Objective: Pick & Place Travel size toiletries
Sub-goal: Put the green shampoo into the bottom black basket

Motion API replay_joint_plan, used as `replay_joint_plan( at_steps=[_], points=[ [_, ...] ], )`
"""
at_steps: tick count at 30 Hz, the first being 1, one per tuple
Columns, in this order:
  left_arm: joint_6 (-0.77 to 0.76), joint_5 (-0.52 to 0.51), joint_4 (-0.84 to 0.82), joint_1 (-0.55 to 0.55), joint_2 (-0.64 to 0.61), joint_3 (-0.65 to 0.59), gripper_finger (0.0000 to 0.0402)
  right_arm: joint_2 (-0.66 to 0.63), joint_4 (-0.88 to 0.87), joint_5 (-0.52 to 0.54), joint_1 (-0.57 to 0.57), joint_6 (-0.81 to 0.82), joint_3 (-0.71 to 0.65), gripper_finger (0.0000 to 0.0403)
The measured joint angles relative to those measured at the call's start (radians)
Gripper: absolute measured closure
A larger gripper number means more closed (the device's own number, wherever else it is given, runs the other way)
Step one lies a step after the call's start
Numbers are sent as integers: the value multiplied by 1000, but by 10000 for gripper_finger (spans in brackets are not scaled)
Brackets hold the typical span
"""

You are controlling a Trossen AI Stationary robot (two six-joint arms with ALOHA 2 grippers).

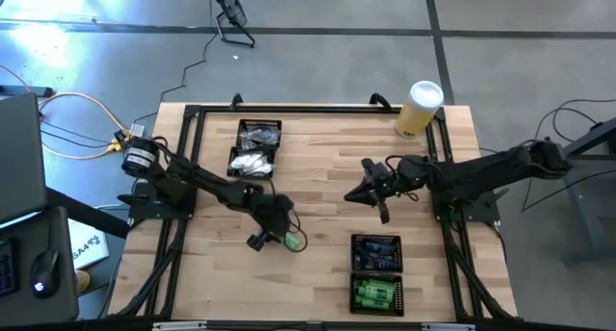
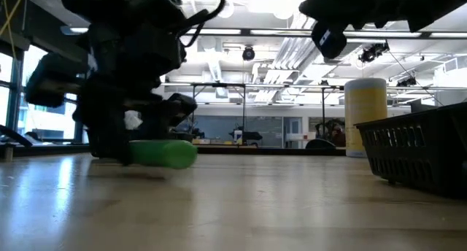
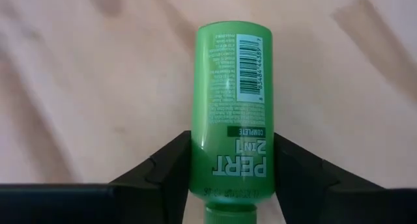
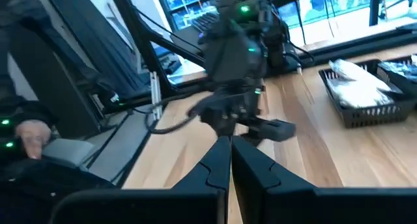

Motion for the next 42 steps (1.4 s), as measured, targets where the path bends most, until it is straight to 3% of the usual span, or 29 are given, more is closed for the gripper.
replay_joint_plan(
  at_steps=[8, 14, 24, 32, 36, 42],
  points=[
    [88, 4, -78, 76, -110, 2, 229, -54, -13, -56, 7, 1, 0, 396],
    [156, -47, -107, 144, -233, 3, 229, -61, -15, -54, 38, 1, 0, 396],
    [192, -105, 124, 232, -404, 7, 229, -61, 79, -4, 59, -115, 0, 396],
    [188, -105, 272, 248, -439, 6, 229, -57, 154, 92, 58, -146, 0, 396],
    [175, -104, 280, 248, -439, 5, 229, -43, 159, 190, 59, -215, 0, 391],
    [158, -106, 310, 248, -439, 5, 229, 16, 211, 307, 59, -220, 0, 321]
  ],
)
